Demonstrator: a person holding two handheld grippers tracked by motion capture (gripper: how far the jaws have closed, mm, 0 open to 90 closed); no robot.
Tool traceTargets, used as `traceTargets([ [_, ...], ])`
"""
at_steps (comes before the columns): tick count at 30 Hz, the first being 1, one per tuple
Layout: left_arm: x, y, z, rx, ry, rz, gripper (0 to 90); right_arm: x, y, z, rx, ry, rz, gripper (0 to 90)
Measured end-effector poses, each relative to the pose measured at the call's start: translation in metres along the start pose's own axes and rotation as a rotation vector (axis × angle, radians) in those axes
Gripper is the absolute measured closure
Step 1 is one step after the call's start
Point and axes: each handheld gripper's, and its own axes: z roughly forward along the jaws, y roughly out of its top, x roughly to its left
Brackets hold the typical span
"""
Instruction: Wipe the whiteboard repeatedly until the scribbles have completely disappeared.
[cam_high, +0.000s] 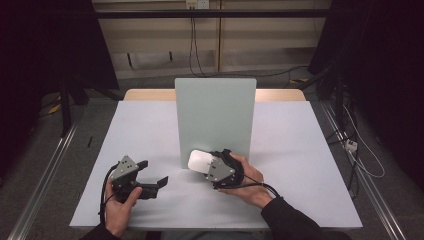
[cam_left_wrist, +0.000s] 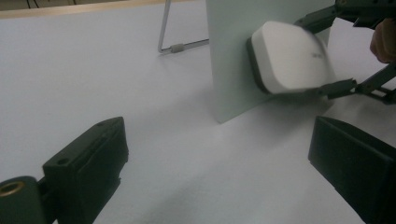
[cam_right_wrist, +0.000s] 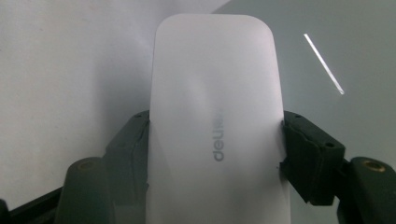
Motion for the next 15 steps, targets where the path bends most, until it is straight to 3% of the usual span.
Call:
traceTargets([
  [10, 0.000, 0.000, 0.000, -0.004, -0.001, 0.000, 4.7, 0.008, 0.012, 0.015, 0.007, 0.050, -0.010, 31.6],
  [15, 0.001, 0.000, -0.001, -0.005, 0.000, -0.003, 4.7, 0.006, 0.012, 0.013, 0.002, 0.032, 0.000, 31.6],
])
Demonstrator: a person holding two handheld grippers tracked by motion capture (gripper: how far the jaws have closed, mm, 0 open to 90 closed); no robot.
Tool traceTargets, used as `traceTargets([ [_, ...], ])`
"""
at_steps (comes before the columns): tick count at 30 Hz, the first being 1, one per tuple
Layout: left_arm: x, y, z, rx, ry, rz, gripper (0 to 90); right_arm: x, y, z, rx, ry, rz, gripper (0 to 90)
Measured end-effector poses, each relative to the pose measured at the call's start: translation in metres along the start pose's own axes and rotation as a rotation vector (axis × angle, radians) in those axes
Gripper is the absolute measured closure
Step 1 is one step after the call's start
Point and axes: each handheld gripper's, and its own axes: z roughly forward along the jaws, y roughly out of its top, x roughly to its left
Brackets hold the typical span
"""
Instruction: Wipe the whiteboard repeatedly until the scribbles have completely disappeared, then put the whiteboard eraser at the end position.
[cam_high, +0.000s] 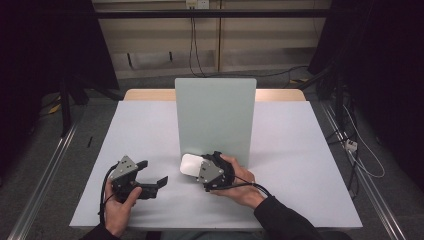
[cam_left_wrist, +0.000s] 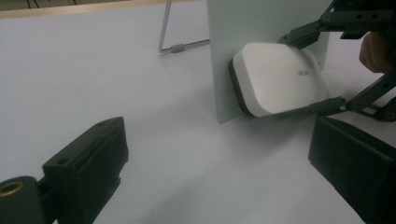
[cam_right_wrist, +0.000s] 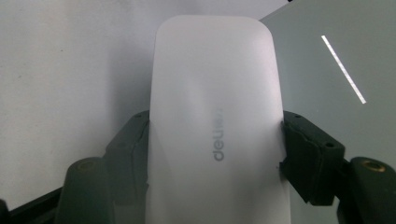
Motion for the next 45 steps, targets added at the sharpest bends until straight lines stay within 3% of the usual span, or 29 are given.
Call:
traceTargets([
  [14, 0.003, -0.002, 0.000, 0.001, -0.003, -0.011, 4.7, -0.028, -0.004, -0.026, -0.042, -0.068, 0.103, 31.6],
  [29, 0.001, -0.002, -0.002, 0.000, 0.004, -0.010, 4.7, -0.028, -0.014, -0.042, -0.035, 0.006, 0.175, 31.7],
  [45, 0.002, -0.003, -0.003, -0.001, 0.009, -0.013, 4.7, -0.037, -0.024, -0.054, -0.008, 0.088, 0.264, 31.7],
])
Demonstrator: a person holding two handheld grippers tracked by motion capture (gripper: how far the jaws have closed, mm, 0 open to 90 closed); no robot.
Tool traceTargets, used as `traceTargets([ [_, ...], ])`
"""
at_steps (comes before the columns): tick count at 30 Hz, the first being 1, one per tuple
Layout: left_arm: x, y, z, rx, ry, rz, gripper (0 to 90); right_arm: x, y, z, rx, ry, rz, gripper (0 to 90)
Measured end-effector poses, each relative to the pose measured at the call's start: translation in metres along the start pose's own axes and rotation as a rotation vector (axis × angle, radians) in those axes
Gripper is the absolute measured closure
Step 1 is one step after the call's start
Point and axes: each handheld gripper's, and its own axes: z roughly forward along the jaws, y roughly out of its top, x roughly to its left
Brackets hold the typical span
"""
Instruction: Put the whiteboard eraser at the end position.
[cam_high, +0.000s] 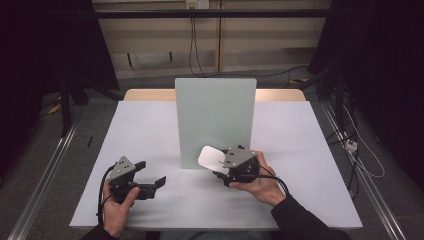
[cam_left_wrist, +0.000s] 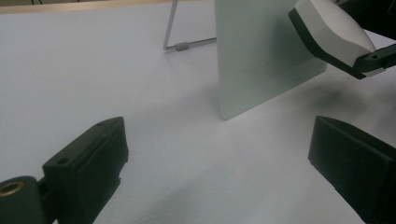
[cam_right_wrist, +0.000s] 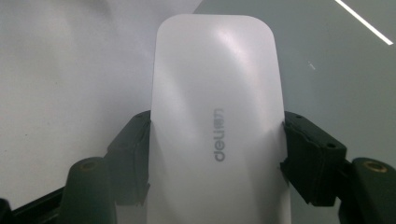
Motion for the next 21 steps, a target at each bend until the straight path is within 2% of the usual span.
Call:
traceTargets([
  [4, -0.002, 0.001, 0.001, 0.005, 0.000, -0.001, 4.7, 0.001, -0.003, -0.003, 0.007, 0.013, 0.008, 31.7],
  [6, -0.003, 0.001, 0.001, 0.007, 0.000, 0.013, 4.7, 0.000, -0.005, -0.004, 0.013, 0.021, 0.018, 31.7],
  [13, -0.004, 0.001, 0.001, 0.006, 0.000, 0.009, 4.7, -0.004, -0.009, -0.012, 0.019, 0.038, 0.055, 31.6],
  [16, -0.003, 0.001, 0.001, 0.005, 0.000, 0.011, 4.7, -0.006, -0.013, -0.015, 0.029, 0.064, 0.083, 31.7],
  [21, -0.003, 0.001, 0.001, 0.004, -0.001, 0.011, 4.7, -0.004, -0.020, -0.020, 0.053, 0.088, 0.102, 31.6],
])
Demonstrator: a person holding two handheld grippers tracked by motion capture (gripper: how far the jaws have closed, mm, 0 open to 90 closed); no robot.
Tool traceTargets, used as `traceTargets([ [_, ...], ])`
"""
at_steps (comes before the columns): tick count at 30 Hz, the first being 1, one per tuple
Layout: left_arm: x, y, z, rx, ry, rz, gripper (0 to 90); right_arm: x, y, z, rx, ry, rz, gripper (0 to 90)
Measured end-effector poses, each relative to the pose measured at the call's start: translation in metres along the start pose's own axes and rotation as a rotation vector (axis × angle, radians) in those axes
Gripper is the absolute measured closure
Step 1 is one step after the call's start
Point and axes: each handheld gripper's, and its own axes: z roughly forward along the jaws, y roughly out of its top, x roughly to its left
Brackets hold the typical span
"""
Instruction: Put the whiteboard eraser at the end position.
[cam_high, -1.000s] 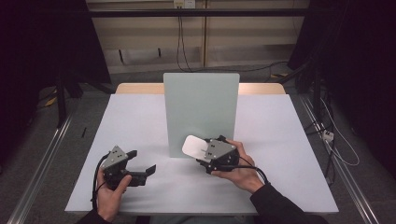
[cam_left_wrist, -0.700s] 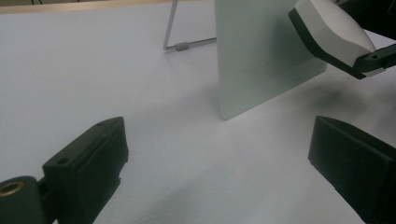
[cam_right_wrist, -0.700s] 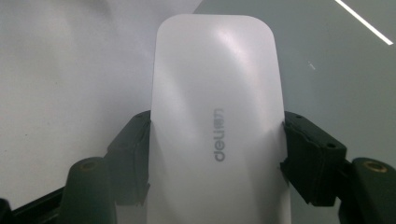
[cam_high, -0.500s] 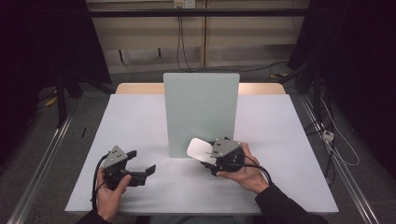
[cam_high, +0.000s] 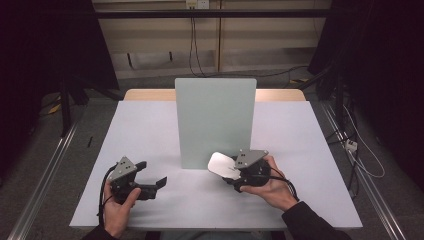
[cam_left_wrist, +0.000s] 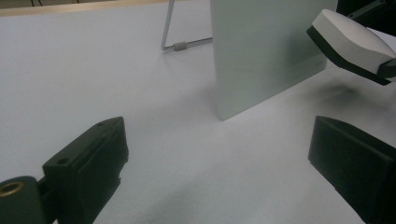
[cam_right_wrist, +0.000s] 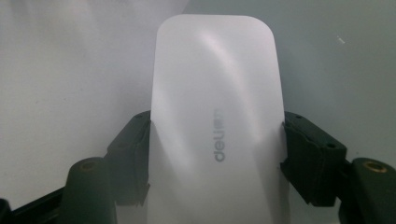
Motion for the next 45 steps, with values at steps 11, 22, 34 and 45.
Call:
traceTargets([
  [11, -0.001, 0.000, 0.000, 0.001, -0.001, -0.003, 4.7, 0.009, -0.003, 0.000, 0.031, 0.075, -0.008, 31.6],
  [22, 0.000, 0.000, 0.000, 0.000, 0.000, -0.002, 4.7, 0.016, 0.004, 0.013, 0.056, 0.136, -0.032, 31.7],
  [34, 0.000, 0.000, 0.000, 0.000, 0.000, 0.000, 4.7, 0.020, 0.014, 0.025, 0.092, 0.177, -0.052, 31.7],
  [45, 0.000, 0.000, 0.000, 0.002, -0.001, -0.004, 4.7, 0.018, 0.013, 0.036, 0.146, 0.180, -0.062, 31.6],
])
